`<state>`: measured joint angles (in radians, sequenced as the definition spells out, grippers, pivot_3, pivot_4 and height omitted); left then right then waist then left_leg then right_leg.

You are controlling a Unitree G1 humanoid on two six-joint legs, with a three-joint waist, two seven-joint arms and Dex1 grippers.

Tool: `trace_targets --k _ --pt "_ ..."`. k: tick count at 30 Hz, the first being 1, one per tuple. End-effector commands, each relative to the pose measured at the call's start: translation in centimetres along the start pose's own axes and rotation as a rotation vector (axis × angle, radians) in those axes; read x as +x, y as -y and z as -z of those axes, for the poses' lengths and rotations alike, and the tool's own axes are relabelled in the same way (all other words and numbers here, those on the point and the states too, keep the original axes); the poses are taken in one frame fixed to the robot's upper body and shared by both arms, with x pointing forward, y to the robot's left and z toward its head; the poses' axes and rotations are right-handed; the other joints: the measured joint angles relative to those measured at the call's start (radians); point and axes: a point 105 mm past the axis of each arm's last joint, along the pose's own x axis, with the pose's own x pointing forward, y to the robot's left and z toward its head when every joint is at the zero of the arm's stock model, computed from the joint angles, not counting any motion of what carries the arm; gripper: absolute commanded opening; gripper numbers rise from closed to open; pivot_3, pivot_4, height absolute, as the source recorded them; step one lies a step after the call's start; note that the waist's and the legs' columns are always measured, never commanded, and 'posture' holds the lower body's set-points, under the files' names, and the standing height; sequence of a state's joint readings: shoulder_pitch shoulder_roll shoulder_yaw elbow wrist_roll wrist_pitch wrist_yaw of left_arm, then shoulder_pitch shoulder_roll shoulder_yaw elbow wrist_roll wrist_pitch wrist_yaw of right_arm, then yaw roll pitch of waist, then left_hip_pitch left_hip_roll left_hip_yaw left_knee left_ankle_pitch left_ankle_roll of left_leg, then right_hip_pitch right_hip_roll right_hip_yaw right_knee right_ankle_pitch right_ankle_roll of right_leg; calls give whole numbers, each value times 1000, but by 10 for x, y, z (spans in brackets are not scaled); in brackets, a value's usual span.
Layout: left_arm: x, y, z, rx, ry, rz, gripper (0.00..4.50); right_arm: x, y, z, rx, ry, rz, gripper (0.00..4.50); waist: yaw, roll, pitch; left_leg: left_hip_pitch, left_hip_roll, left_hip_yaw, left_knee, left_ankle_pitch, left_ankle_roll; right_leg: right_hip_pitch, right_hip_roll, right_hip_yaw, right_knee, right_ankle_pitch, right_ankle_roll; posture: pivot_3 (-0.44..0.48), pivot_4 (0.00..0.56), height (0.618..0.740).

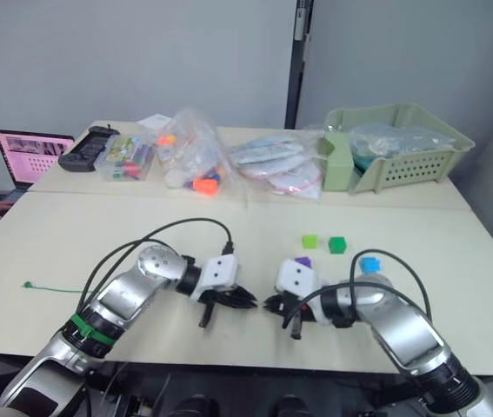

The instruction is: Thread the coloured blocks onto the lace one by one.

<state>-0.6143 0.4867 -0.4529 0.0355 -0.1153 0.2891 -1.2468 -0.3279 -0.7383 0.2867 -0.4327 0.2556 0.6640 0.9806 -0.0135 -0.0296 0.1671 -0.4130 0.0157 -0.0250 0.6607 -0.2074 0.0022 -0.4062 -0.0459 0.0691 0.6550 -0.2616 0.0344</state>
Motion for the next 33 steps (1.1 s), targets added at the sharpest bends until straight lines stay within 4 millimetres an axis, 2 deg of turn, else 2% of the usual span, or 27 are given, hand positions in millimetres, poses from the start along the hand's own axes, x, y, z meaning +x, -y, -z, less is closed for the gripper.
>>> trace_targets --k 1,10,13,14,15,16,20,25,26,31,33 --pt "-5 -5 -8 17 24 -35 22 -1 -3 -5 -19 19 -10 0 0 0 0 0 0 0 0 0 0 0 0 0 0 0 0 0 150 740" --pt "-7 -6 -15 4 54 -32 22 0 -6 4 -6 1 -19 0 0 0 0 0 0 0 0 0 0 0 0 0 0 0 0 0 150 740" --pt "-6 -2 -14 10 29 -9 22 -1 -2 -4 46 51 35 0 0 0 0 0 0 0 0 0 0 0 0 0 0 0 0 0 150 740" --pt "-7 -3 -13 11 25 -11 0 -4 -1 -6 60 71 59 660 0 0 0 0 0 0 0 0 0 0 0 0 0 0 0 0 150 740" --pt "-7 -3 -12 14 16 -16 0 -9 -2 -8 71 88 79 678 1 0 0 0 0 0 0 0 0 0 0 0 0 0 0 0 150 740" --pt "-7 -4 -12 17 12 -17 0 -14 -4 -9 85 97 102 953 5 0 0 0 0 0 0 0 0 0 0 0 0 0 0 0 150 740" --pt "-8 -2 -10 20 4 -16 0 -35 -10 -2 162 112 234 2361 9 0 0 -2 -1 -1 0 0 0 0 0 0 -1 0 0 0 150 740" --pt "-7 -1 -10 26 -1 -16 0 -65 -13 20 366 168 567 4065 8 0 0 -1 0 -2 0 0 0 1 0 0 0 0 1 0 150 740" --pt "-6 -1 -11 27 -1 -17 0 -74 -10 33 435 166 710 4445 7 0 0 -1 0 -2 0 0 0 1 0 0 -1 0 1 0 150 740" --pt "-6 -1 -14 25 5 -24 0 -98 -10 68 594 131 1091 4477 1 1 0 -1 0 -1 0 0 0 0 0 1 0 -1 1 0 150 740" --pt "-6 -1 -14 23 6 -26 0 -105 -3 82 626 110 1240 4477 -3 1 -1 0 0 -1 0 0 0 0 0 1 0 -1 1 0 150 740"
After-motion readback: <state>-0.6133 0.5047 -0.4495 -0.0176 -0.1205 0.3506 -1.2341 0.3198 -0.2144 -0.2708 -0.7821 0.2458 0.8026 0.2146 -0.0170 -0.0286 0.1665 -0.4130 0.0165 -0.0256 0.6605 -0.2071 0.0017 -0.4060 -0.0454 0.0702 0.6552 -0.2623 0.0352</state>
